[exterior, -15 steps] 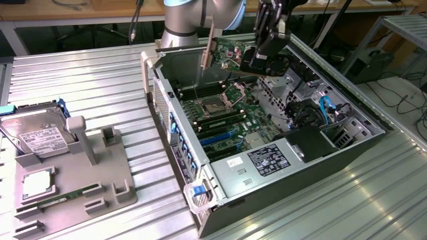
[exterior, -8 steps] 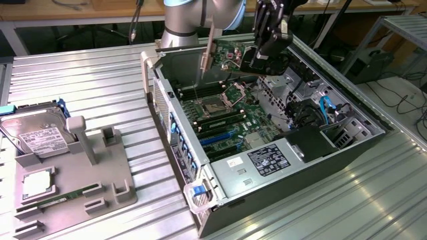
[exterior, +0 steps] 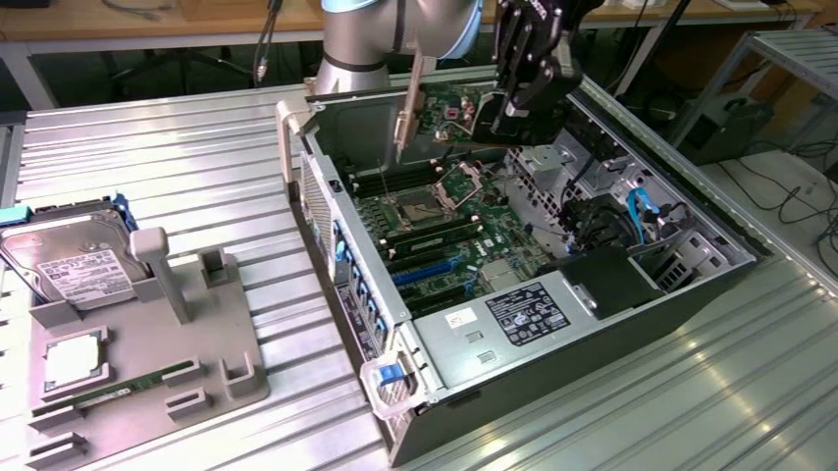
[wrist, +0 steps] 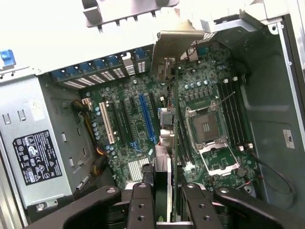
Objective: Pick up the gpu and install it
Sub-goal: 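Insert the gpu into the slot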
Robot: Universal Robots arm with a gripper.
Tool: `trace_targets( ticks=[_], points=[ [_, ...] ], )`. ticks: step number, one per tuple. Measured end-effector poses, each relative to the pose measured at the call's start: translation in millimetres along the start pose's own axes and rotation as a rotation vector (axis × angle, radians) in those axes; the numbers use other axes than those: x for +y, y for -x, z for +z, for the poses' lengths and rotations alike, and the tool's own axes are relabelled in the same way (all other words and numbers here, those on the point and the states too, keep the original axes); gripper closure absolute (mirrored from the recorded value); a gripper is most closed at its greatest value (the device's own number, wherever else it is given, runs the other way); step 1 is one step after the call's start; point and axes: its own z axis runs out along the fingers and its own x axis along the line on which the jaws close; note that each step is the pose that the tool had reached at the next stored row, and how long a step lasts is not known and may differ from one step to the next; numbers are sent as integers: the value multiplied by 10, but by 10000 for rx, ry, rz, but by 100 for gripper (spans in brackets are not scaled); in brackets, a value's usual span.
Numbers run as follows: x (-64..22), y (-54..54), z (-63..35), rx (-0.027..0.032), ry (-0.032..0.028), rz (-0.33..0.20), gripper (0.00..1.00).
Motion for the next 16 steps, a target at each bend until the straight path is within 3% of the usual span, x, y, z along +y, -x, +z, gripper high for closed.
trace_targets(
  ticks=[16],
  points=[
    [0, 0, 0, 93, 63, -2513, 73]
  ],
)
